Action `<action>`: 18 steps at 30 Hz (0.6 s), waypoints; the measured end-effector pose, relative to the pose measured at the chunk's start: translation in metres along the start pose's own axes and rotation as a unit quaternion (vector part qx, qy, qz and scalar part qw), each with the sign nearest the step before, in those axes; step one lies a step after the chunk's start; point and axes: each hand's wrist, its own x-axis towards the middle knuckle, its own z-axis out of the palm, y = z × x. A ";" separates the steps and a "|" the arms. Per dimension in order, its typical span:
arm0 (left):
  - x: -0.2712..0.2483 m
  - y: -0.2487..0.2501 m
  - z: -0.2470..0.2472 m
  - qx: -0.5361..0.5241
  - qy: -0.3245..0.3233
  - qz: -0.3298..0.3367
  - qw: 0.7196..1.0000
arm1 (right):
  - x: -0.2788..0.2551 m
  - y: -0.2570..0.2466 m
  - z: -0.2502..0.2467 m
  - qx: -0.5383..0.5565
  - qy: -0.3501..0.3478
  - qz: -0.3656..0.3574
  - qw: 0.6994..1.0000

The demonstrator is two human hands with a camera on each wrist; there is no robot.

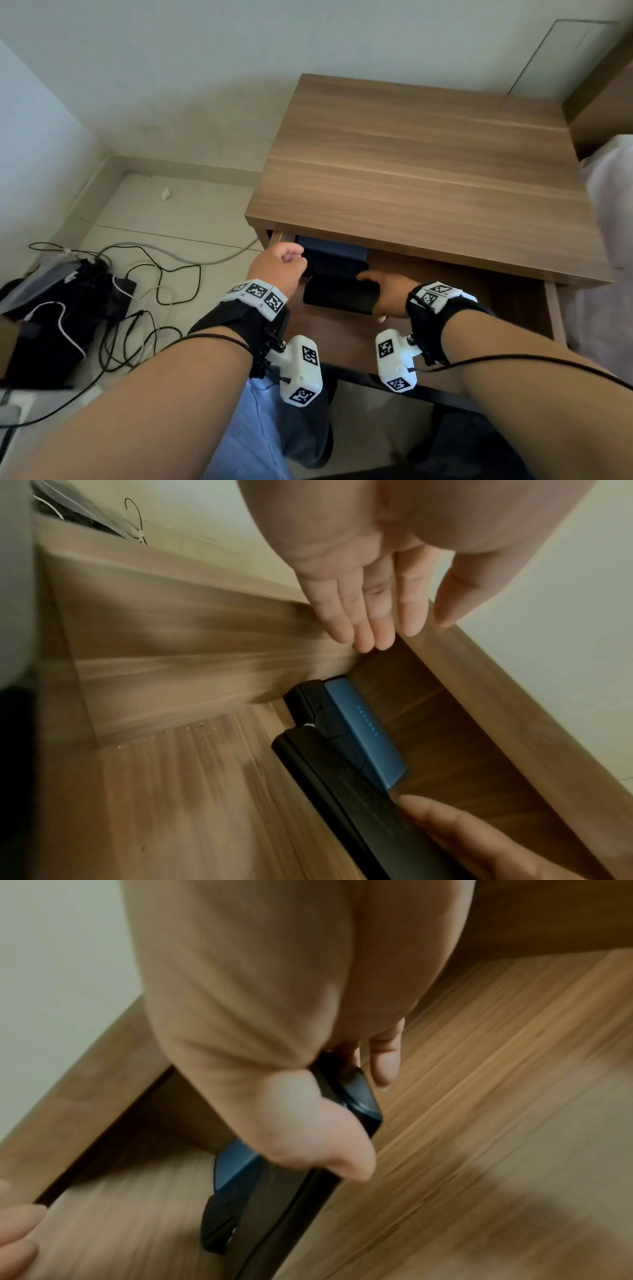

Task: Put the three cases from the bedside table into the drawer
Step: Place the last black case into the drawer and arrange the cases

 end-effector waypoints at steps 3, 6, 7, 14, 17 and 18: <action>0.007 -0.001 0.004 0.006 -0.011 0.002 1.000 | 0.012 -0.002 0.003 -0.022 -0.006 0.000 1.000; 0.011 -0.006 0.008 0.013 -0.022 -0.003 1.000 | 0.021 -0.002 0.005 -0.018 -0.004 -0.004 1.000; 0.012 -0.007 0.010 0.014 -0.026 -0.006 1.000 | 0.024 -0.002 0.005 -0.012 0.001 -0.004 1.000; 0.013 -0.008 0.012 -0.001 -0.036 -0.016 0.999 | 0.031 0.006 0.007 0.055 0.016 -0.001 0.998; 0.014 -0.009 0.012 0.001 -0.042 -0.016 0.999 | 0.027 0.011 0.010 0.076 0.023 0.009 0.997; 0.014 -0.010 0.012 0.003 -0.044 -0.014 0.999 | 0.026 0.013 0.011 0.086 0.031 0.018 0.996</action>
